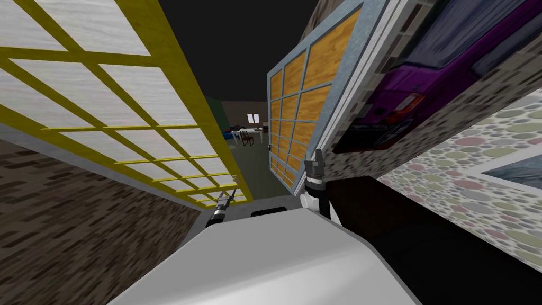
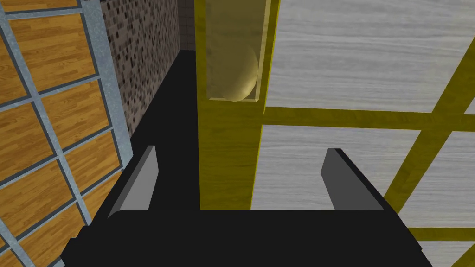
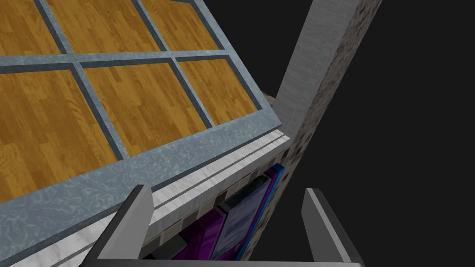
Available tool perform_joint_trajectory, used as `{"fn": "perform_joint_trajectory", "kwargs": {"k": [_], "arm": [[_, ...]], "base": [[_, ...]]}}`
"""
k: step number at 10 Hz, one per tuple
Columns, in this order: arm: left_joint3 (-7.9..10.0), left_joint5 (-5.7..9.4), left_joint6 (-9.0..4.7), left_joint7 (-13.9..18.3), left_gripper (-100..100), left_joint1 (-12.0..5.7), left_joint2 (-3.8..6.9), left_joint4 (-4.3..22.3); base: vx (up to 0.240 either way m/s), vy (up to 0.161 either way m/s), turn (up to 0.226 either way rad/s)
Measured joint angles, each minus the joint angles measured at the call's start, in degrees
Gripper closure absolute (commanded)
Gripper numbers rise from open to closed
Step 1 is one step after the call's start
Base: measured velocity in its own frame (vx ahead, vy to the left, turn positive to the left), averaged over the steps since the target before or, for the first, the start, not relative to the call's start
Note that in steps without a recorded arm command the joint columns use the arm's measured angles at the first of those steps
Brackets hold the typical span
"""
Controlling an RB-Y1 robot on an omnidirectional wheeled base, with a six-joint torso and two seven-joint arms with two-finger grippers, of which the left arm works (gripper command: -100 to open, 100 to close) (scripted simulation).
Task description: Push the door open
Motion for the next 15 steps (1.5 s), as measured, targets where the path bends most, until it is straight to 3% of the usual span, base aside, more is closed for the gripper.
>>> {"fn": "perform_joint_trajectory", "kwargs": {"k": [5, 6, 12, 15], "arm": [[0.68, 0.2, 0.75, -0.61, -100, -1.2, -0.7, 0.85], [0.69, 0.2, 0.77, -0.63, 100, -1.24, -0.7, 0.86], [0.63, 0.17, 0.91, -0.61, 100, -1.35, -0.74, 0.85], [0.79, 0.74, 0.95, 2.47, 100, -1.57, -1.26, 1.44]], "base": [[0.183, 0.022, -0.022], [-0.014, 0.002, 0.019], [-0.006, -0.001, -0.01], [0.027, 0.012, -0.014]]}}
